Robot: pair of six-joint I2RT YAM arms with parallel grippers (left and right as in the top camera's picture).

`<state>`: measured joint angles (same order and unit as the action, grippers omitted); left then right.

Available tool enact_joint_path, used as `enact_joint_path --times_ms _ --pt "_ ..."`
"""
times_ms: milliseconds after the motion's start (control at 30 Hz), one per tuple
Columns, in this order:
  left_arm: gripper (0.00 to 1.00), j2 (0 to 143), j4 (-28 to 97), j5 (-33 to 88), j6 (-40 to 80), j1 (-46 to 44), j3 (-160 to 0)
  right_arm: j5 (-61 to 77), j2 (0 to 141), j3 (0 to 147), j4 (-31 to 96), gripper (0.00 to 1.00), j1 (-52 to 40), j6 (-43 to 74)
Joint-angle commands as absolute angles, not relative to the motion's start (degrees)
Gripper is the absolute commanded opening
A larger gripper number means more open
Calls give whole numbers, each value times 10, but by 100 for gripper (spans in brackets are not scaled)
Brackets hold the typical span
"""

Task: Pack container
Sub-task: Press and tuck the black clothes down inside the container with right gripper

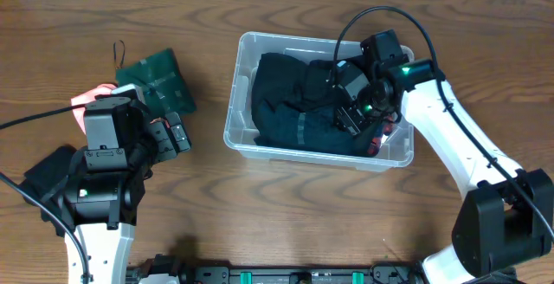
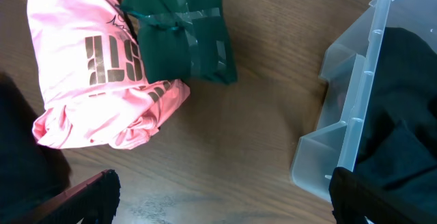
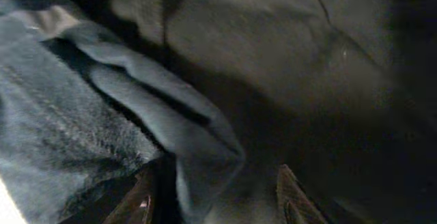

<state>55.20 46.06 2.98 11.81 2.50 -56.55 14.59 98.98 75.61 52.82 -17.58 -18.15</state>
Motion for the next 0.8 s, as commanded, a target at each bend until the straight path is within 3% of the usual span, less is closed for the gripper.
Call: enact_joint_path --times_ms 0,167,500,767 --pt "98 554 461 25 119 23 -579 122 1017 721 526 56 -172 -152" --pt "98 554 460 25 119 23 -579 74 1069 685 496 51 -172 -117" --pt "98 554 460 25 119 23 -579 29 1018 745 498 64 -174 -86" --pt "98 554 460 25 119 23 -579 39 887 806 473 82 -202 -86"
